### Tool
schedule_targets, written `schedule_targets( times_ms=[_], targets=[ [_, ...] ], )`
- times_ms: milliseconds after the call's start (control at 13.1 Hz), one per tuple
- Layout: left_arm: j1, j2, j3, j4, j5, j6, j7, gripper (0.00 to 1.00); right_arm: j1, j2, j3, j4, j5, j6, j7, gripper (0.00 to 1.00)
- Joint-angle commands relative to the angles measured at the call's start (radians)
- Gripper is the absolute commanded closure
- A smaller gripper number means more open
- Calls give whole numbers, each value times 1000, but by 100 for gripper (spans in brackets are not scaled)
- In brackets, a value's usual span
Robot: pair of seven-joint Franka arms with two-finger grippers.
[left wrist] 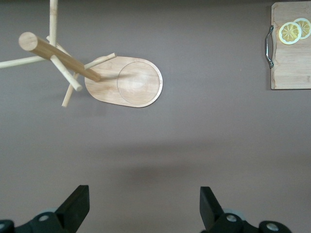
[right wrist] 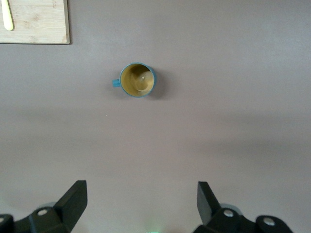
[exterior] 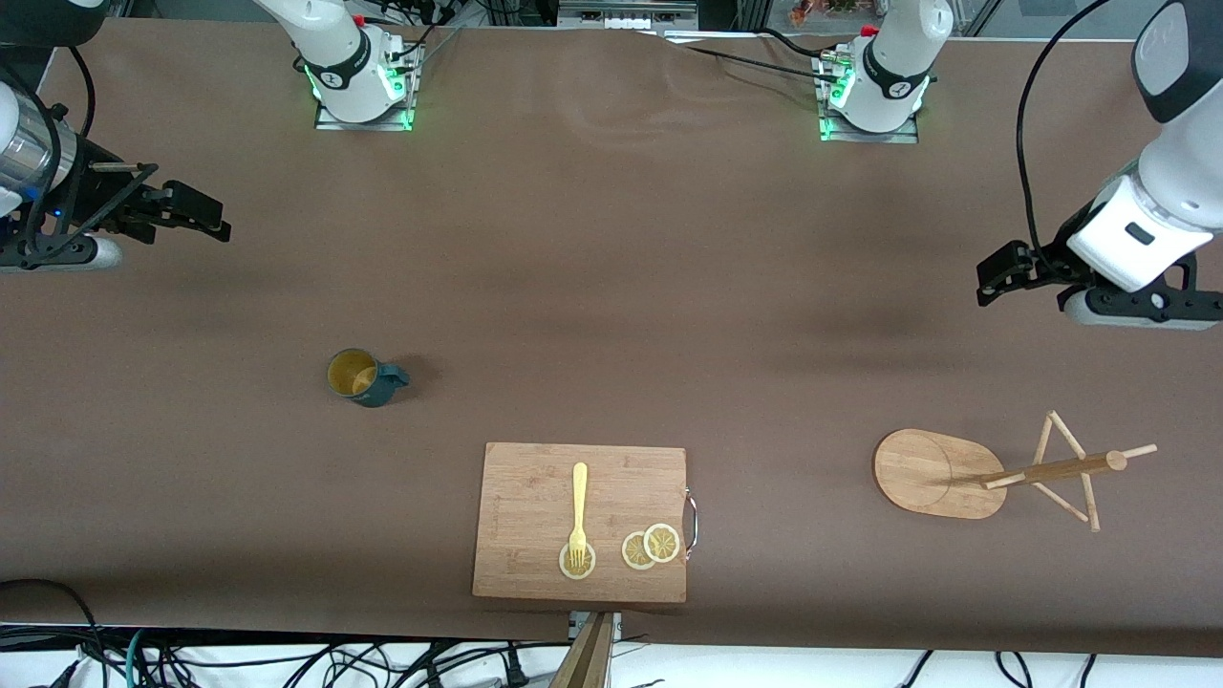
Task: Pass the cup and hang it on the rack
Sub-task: 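Reach the right gripper down to the teal mug's rim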
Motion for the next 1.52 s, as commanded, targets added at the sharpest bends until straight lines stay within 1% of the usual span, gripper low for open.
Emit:
schedule_targets(
  times_ms=[0,229,686,914,1143,1295,1448],
  targets=[
    [5,-48,-3,-36,48,17,19,0,11,1,-10,21,-6,-27,-9,0],
    [5,-48,-3,-35,52,14,10,0,12,3,-8,24,-42,-28,-10,0],
    [5,-51,-9,-32,52,0,8,0,18,-2,-2,1,-45,-54,11,0],
    [-1,-53,-10,-30,52,-8,7,0,20,1,-1,-34,-47,-32,11,0],
    [-1,-53,-10,-30,52,-8,7,0,21,18,-1,-130,-50,81,11,0],
    [-3,-51,-13,-30,52,-9,5,0,21,74,-1,-182,-61,180,11,0],
    [-1,-53,-15,-30,52,-9,4,0,26,150,-1,-203,-61,274,11,0]
  ],
)
